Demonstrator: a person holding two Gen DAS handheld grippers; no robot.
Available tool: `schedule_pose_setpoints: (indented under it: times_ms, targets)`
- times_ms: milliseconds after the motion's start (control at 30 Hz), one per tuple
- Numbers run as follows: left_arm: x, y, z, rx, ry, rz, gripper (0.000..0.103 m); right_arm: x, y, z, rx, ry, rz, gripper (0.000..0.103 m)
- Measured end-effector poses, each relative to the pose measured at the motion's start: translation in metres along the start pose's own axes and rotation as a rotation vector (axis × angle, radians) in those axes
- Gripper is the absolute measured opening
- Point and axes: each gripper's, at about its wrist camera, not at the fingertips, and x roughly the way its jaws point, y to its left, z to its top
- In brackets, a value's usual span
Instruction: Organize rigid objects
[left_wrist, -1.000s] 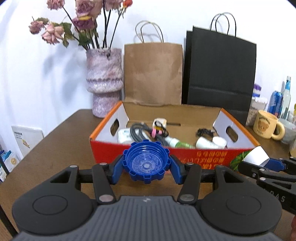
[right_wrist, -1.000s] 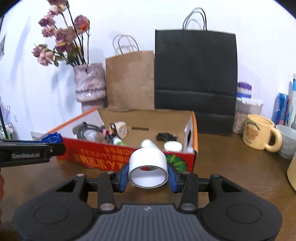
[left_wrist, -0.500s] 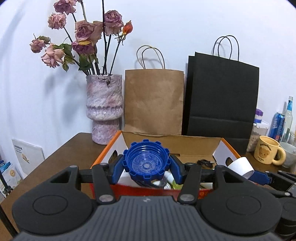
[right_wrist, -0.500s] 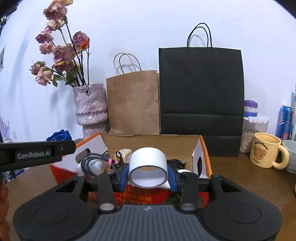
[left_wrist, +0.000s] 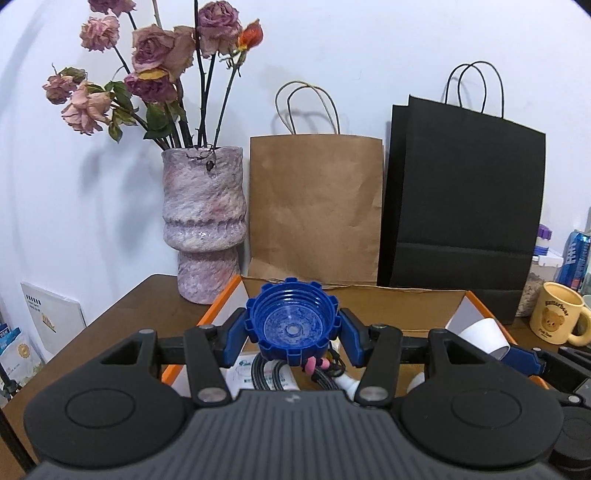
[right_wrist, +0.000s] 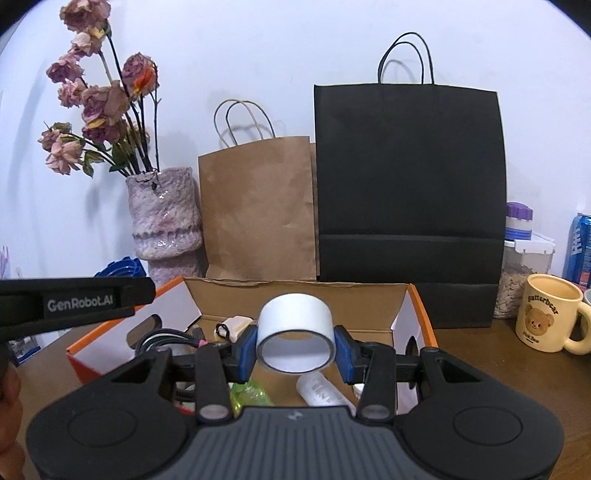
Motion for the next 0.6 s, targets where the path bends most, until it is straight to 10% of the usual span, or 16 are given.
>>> schedule_pose_setpoints:
  times_ms: [367,600]
  targets:
    - [0.045,0.004,0.0,0.039,0.056,0.032,0.058,0.034,-0.009,0.002,-0.028,0.055,-0.008,0.046]
    - [0.049,0.012,0.001,0.05,0.042,0.052,0.103,0.033,-0.015,0.0,-0.024,0.055,-0.024,0.103]
